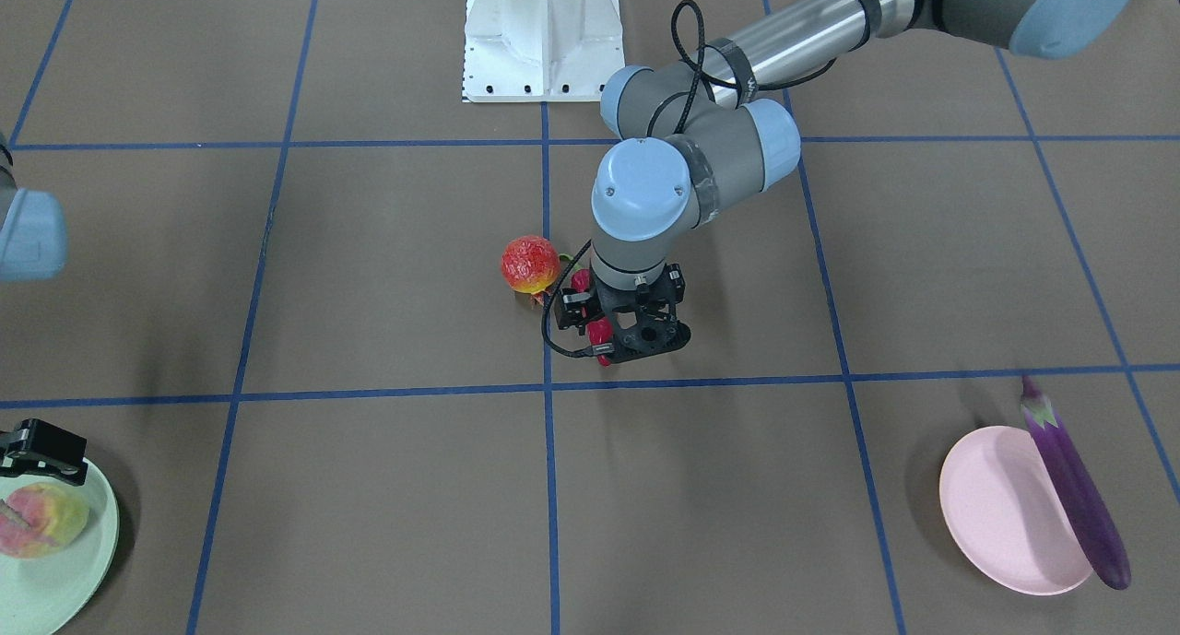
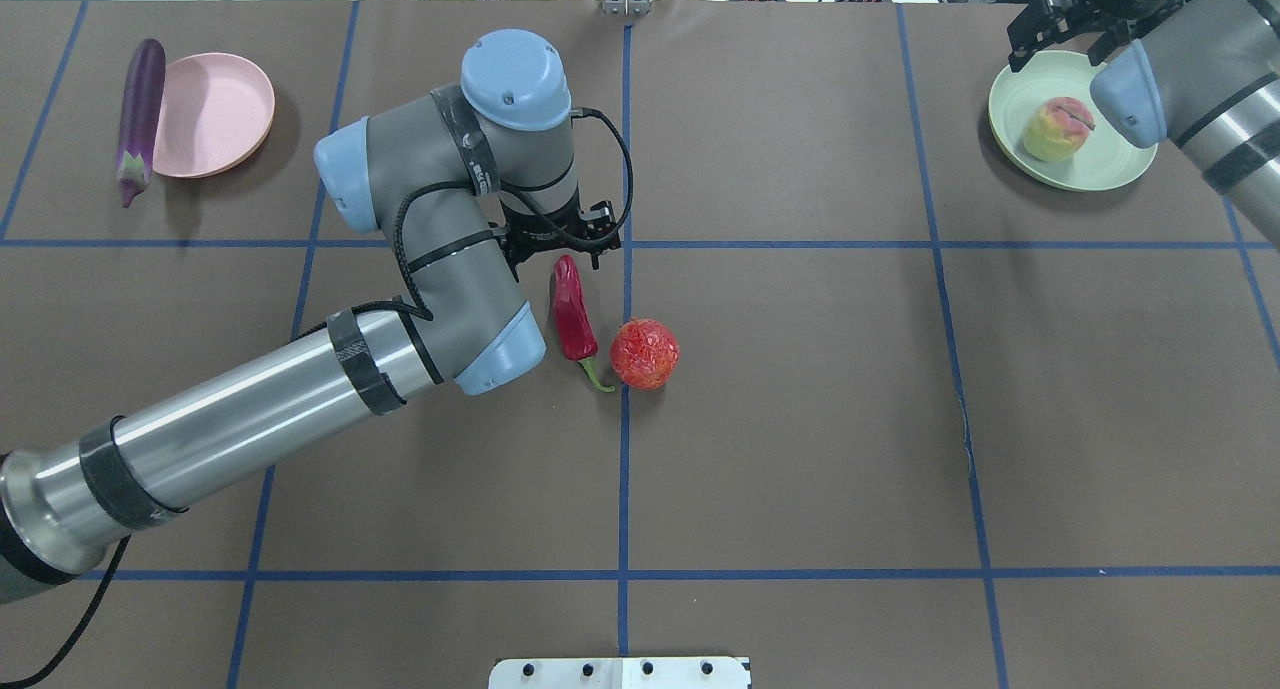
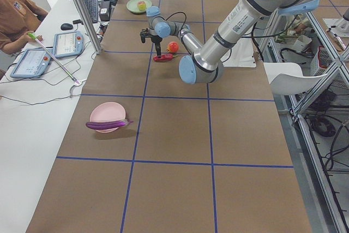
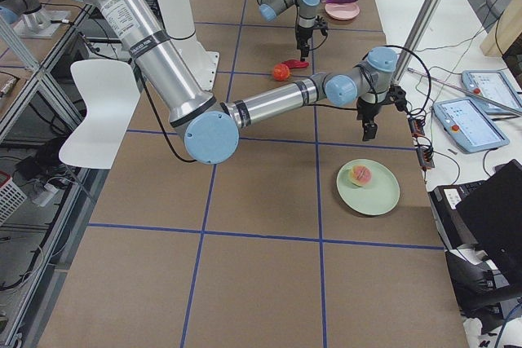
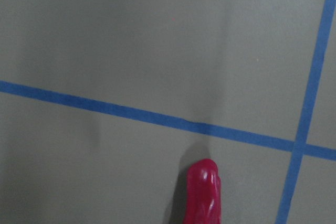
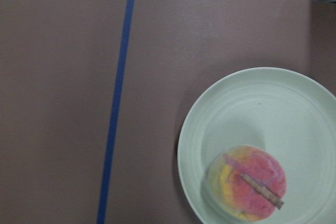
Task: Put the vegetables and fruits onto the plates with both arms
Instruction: 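Release the peach on the green plate while the left gripper reaches the chili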
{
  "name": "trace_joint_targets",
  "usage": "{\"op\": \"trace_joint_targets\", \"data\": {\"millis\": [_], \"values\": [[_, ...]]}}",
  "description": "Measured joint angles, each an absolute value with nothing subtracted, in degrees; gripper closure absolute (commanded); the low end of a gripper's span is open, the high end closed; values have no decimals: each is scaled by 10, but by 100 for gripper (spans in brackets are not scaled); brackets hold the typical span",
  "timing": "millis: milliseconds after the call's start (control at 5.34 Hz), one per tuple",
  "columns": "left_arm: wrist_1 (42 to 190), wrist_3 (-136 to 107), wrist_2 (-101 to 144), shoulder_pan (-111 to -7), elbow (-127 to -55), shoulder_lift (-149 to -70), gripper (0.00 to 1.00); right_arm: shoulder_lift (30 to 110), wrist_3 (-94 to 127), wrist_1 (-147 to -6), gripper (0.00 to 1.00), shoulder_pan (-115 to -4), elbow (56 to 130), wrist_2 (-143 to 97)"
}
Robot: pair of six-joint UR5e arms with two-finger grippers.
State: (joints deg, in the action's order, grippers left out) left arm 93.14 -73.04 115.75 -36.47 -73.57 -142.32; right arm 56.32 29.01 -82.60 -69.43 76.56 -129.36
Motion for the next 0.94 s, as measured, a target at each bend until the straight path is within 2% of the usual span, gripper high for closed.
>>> {"op": "trace_joint_targets", "data": {"millis": [374,561,749,936], "values": [[951,-742,1151,-346,-732,-1413,1,563,329,-831,0,-692,790,-1321],[965,-743,1150,-341,-731,-1405,15,564,361,-832,0,-684,808,-1328],[972,-743,1150,-339,-730,-1402,43,565,394,-832,0,-672,828,-1330],[974,-748,1150,-336,-730,-1401,76,567,412,-832,0,-666,841,-1331]]}}
